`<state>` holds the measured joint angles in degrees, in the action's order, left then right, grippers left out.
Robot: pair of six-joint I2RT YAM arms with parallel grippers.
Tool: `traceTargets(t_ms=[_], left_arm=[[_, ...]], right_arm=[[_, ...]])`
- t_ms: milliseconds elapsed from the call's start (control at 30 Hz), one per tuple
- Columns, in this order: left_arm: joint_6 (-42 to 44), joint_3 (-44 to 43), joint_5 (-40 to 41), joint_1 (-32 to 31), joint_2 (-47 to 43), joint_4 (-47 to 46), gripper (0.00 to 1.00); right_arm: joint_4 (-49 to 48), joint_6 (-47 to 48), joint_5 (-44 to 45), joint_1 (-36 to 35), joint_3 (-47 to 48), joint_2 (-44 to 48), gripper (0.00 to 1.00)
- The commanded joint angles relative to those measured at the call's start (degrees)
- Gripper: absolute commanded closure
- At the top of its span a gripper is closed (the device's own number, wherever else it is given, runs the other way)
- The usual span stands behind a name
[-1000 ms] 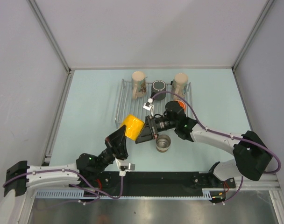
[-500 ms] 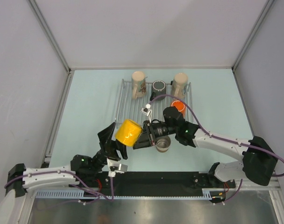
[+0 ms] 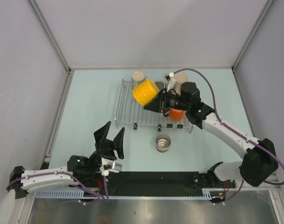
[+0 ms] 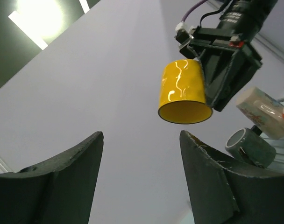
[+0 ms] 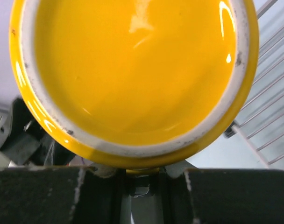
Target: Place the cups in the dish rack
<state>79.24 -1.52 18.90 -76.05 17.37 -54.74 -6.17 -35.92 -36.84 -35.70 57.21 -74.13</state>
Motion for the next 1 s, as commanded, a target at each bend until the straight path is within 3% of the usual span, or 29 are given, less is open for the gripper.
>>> traceTargets(t_ms=[0, 133, 167, 233, 267, 400, 733, 967], left_arm=[[-8.8, 3.5, 5.4, 0.7, 3.1, 1.2, 0.32], [-26.7, -5.6, 5.8, 10.3, 6.4, 10.6, 0.4], [-30.6, -7.4, 4.4, 15.8, 9.0, 17.7, 0.42], [-40.5, -13.5, 3.4, 21.6, 13.1, 23.3, 0.42], [-42.7, -14.7, 2.2, 26.9, 14.8, 26.2, 0.43], [-52.3, -20.7, -2.9, 36.4, 23.0, 31.3, 0.43], [-64.7, -30.6, -6.6, 52.0, 41.4, 39.4, 0.44], [-67.1, -29.4, -9.7, 55.8, 42.9, 37.4, 0.45]], right_arm=[[0.5, 3.7, 3.7, 1.4, 8.2, -4.4, 1.0], [9.9, 9.4, 15.2, 0.1, 12.0, -9.0, 1.0], [13.2, 11.5, 17.4, -1.1, 12.7, -10.5, 1.0], [15.7, 13.2, 23.0, -2.2, 14.4, -11.6, 1.0], [17.8, 14.0, 25.0, -3.0, 14.9, -12.3, 1.0], [20.3, 16.5, 30.0, -3.1, 15.7, -13.3, 1.0], [26.4, 18.8, 36.8, -3.8, 21.2, -22.4, 1.0], [27.8, 18.7, 40.4, -4.3, 23.6, -28.2, 1.0]])
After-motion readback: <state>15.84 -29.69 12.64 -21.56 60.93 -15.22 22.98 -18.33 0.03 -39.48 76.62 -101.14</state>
